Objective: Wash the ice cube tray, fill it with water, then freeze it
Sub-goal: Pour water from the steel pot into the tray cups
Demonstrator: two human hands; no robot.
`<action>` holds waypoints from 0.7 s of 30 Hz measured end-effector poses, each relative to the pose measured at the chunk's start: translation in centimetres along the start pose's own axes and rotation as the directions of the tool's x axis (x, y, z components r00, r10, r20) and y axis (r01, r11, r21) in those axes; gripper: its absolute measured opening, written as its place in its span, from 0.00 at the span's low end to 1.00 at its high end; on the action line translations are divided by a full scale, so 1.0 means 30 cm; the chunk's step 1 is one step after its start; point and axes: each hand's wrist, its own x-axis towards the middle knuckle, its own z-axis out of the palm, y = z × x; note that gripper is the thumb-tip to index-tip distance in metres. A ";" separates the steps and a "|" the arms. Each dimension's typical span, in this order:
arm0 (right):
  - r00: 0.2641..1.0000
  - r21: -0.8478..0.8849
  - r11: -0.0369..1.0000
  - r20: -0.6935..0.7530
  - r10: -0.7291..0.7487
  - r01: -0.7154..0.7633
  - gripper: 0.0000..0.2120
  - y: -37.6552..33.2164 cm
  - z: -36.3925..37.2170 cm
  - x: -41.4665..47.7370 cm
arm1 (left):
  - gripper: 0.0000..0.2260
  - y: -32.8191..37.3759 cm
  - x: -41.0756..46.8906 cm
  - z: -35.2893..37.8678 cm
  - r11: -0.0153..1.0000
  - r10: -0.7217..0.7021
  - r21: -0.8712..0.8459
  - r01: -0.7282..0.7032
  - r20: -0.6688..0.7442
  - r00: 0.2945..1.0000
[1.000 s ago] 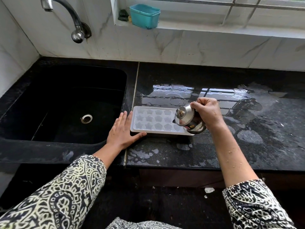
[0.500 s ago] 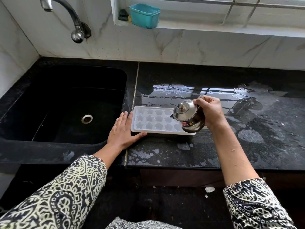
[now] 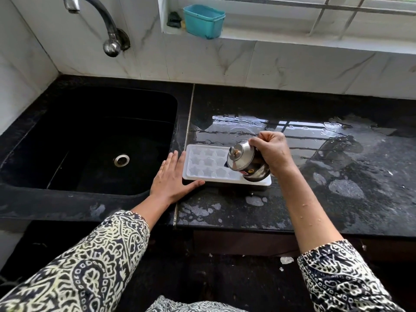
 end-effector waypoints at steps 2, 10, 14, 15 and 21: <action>1.000 -0.021 1.000 0.001 -0.015 0.015 0.16 -0.004 0.002 0.001 | 0.51 0.000 0.000 0.000 1.000 0.000 0.002 0.000 0.000 1.000; 1.000 -0.037 0.999 0.003 -0.012 0.012 0.14 -0.003 0.005 0.000 | 0.52 0.000 0.001 0.000 1.000 0.005 -0.004 -0.005 0.003 1.000; 1.000 -0.009 1.000 0.014 -0.005 0.005 0.13 -0.005 0.007 -0.001 | 0.52 0.000 0.001 0.000 1.000 0.005 -0.002 -0.005 0.007 1.000; 1.000 0.020 1.000 0.002 0.012 -0.012 0.14 -0.004 0.006 0.000 | 0.52 -0.001 0.001 0.000 1.000 0.006 -0.001 -0.006 0.004 1.000; 0.986 0.411 0.904 -0.061 0.152 -0.114 0.15 0.013 -0.047 -0.025 | 0.52 -0.005 -0.001 0.001 1.000 0.013 -0.008 -0.013 -0.012 1.000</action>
